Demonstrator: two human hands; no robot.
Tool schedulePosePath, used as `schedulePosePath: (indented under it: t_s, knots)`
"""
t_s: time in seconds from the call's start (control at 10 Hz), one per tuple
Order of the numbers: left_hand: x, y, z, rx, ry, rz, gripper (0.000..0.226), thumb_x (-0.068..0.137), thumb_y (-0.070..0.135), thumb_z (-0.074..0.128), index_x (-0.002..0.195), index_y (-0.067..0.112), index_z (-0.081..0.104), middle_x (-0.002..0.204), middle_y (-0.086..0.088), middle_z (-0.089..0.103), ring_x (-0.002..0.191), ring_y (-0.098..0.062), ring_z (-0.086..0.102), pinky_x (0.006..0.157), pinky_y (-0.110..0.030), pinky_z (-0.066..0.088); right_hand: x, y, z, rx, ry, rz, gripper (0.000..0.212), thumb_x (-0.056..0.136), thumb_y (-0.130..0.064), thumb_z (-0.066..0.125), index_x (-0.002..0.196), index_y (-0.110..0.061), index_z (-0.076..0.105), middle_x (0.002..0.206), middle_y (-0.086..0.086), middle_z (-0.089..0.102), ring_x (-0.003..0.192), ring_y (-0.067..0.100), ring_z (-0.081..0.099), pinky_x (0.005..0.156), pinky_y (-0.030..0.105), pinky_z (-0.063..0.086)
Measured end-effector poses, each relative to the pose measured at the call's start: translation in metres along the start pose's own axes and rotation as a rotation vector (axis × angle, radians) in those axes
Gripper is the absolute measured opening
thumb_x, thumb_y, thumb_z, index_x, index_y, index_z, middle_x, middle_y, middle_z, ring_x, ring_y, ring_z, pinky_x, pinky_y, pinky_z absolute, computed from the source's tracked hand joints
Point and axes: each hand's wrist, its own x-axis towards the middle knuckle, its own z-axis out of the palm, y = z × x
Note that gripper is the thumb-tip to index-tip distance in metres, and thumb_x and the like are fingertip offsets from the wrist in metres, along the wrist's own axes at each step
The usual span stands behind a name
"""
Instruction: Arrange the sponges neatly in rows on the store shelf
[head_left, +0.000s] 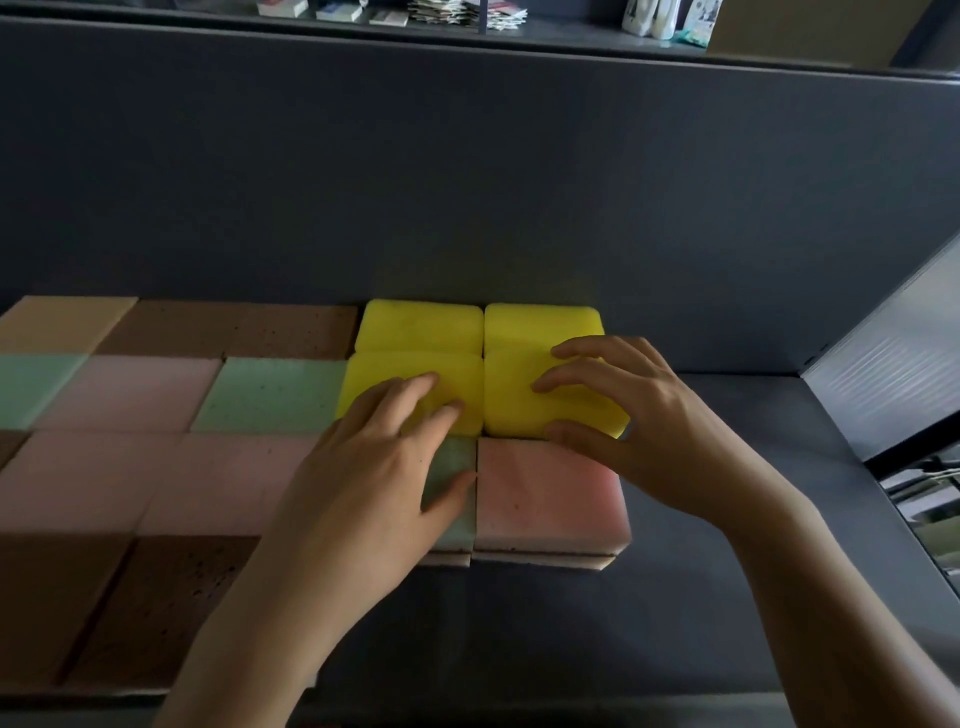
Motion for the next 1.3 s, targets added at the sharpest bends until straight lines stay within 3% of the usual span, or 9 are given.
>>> schedulePosePath:
  t_s: [0.1,0.2,0.4,0.6,0.8,0.9,1.0,1.1,1.3]
  knots:
    - [0.001,0.000,0.001,-0.004,-0.001,0.009,0.056,0.083,0.047,0.053,0.131,0.019,0.060,0.143,0.000,0.047,0.129,-0.022,0.048,0.094,-0.038,0.048,-0.003,-0.005,0.001,-0.007,-0.040,0.023,0.051,0.083,-0.072,0.047,0.121,-0.040,0.061,0.139,-0.014,0.047,0.127,0.009,0.040,0.087,0.018,0.039]
    - [0.001,0.000,0.001,-0.009,-0.004,0.015,0.058,0.084,0.047,0.051,0.134,0.019,0.058,0.146,0.001,0.045,0.132,-0.022,0.044,0.097,-0.038,0.046,-0.011,-0.012,0.003,-0.046,-0.033,0.050,0.058,0.084,-0.073,0.044,0.129,-0.039,0.056,0.146,-0.010,0.043,0.136,0.013,0.037,0.102,0.036,0.043]
    - [-0.002,0.001,-0.001,-0.020,-0.055,0.014,0.063,0.086,0.054,0.044,0.141,0.023,0.049,0.154,0.003,0.034,0.141,-0.021,0.033,0.105,-0.041,0.039,-0.021,-0.028,0.012,-0.129,-0.069,0.054,0.065,0.086,-0.073,0.037,0.141,-0.038,0.044,0.158,-0.007,0.031,0.150,0.014,0.018,0.121,0.044,0.022]
    - [0.003,0.009,-0.006,0.001,-0.143,-0.031,0.068,0.089,0.059,0.034,0.151,0.031,0.028,0.161,0.012,0.008,0.148,-0.011,0.008,0.116,-0.036,0.026,-0.020,-0.026,0.010,-0.072,-0.190,0.085,0.070,0.087,-0.075,0.029,0.147,-0.040,0.033,0.163,-0.011,0.016,0.151,0.006,0.000,0.124,0.043,0.008]
    - [0.002,0.014,-0.007,-0.039,-0.147,-0.058,0.065,0.092,0.053,0.044,0.150,0.028,0.032,0.161,0.012,0.010,0.147,-0.011,0.011,0.116,-0.038,0.026,-0.016,-0.024,0.004,-0.112,-0.268,0.062,0.067,0.092,-0.066,0.033,0.152,-0.038,0.023,0.165,-0.009,0.003,0.150,0.009,-0.012,0.123,0.048,-0.004]
    - [0.003,0.016,-0.007,-0.053,-0.126,-0.082,0.063,0.092,0.047,0.053,0.149,0.026,0.035,0.161,0.012,0.013,0.146,-0.012,0.016,0.116,-0.038,0.026,-0.019,-0.029,-0.002,-0.108,-0.195,0.032,0.074,0.088,-0.072,0.027,0.152,-0.035,0.028,0.165,-0.007,0.010,0.152,0.013,-0.002,0.123,0.041,-0.002]
    - [0.003,0.017,-0.005,-0.071,-0.093,-0.084,0.063,0.090,0.045,0.058,0.147,0.024,0.039,0.160,0.011,0.018,0.146,-0.012,0.019,0.115,-0.038,0.028,-0.025,-0.037,-0.001,-0.122,-0.139,-0.026,0.074,0.089,-0.073,0.032,0.149,-0.030,0.038,0.162,-0.006,0.024,0.150,0.013,0.015,0.122,0.034,0.012]
    - [0.001,0.018,-0.004,-0.072,-0.088,-0.089,0.061,0.091,0.044,0.057,0.146,0.025,0.041,0.160,0.011,0.019,0.146,-0.010,0.017,0.115,-0.036,0.027,-0.028,-0.039,0.003,-0.225,-0.205,-0.069,0.065,0.096,-0.061,0.039,0.151,-0.027,0.035,0.163,-0.003,0.021,0.151,0.016,0.015,0.121,0.035,0.009]
    - [-0.003,0.020,-0.007,-0.074,-0.047,-0.099,0.058,0.092,0.041,0.058,0.145,0.025,0.043,0.160,0.010,0.021,0.146,-0.011,0.020,0.114,-0.034,0.028,-0.028,-0.039,0.003,-0.132,-0.086,-0.173,0.056,0.093,-0.052,0.055,0.140,-0.021,0.052,0.150,0.010,0.045,0.143,0.029,0.036,0.118,0.052,0.021]
